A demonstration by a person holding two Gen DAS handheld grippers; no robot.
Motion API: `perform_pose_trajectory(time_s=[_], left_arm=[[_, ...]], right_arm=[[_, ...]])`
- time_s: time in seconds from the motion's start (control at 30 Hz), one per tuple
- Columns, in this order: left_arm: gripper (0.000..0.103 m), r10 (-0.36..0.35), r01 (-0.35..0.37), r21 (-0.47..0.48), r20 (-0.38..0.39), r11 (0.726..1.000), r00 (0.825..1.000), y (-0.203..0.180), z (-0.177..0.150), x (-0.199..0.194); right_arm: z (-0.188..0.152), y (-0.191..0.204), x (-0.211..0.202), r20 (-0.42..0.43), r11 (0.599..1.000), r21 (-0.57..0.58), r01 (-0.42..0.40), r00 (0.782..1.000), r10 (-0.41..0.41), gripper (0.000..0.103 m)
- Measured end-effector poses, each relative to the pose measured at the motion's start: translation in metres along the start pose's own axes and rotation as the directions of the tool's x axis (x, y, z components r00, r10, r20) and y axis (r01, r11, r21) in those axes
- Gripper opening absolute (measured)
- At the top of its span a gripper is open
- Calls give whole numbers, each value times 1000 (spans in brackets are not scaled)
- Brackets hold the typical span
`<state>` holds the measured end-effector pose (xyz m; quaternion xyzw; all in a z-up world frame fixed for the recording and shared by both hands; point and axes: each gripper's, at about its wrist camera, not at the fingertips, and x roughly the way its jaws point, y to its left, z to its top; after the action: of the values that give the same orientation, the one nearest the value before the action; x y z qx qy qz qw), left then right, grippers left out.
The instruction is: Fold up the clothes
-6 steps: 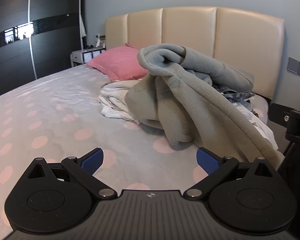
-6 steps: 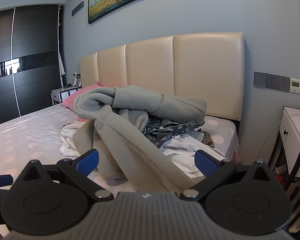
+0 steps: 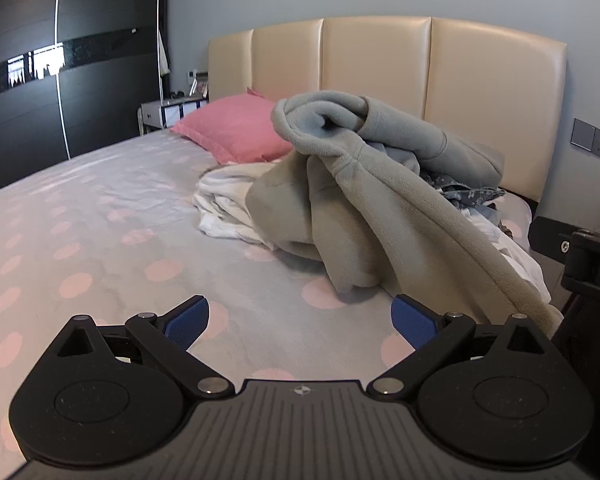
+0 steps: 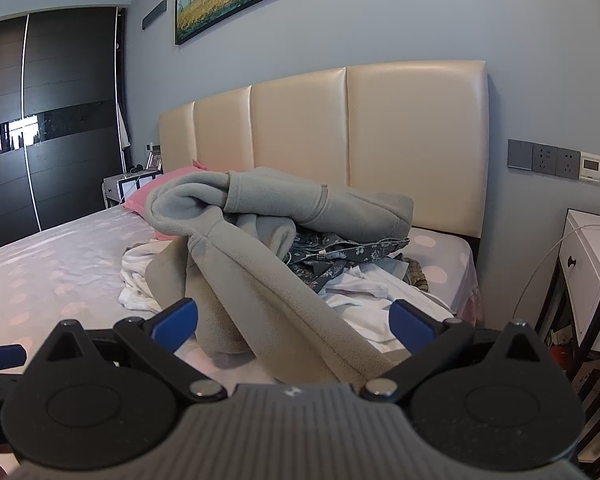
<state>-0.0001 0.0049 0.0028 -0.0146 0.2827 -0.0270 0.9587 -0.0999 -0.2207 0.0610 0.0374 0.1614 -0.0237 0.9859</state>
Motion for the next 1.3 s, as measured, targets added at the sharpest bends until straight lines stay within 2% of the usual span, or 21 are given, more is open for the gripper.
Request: perform_pose_trajectory(time_s=[0.13, 0.23, 0.33, 0.63, 1.3], left_arm=[[100, 6, -6, -3, -5, 1000, 1000, 2, -1, -3], [100, 44, -44, 8, -20, 999, 999, -4, -1, 2], [100, 46, -46, 11, -20, 999, 999, -4, -1, 2], [100, 36, -36, 34, 1, 999, 999, -4, -3, -4], [100, 28, -28, 17, -8, 999, 1000, -1, 0, -8]], right_arm=[[-1, -3, -5, 7, 1000, -1, -2, 1000, 2, 103], [-2, -4, -5, -7, 1000, 0, -7, 1000, 7, 103], [0, 0, 6, -46, 1000, -11, -8, 999, 7, 103], [0, 0, -1, -41, 1000, -17, -1, 999, 0, 103], [0, 3, -1, -47, 1000, -27, 3, 999, -4, 103]])
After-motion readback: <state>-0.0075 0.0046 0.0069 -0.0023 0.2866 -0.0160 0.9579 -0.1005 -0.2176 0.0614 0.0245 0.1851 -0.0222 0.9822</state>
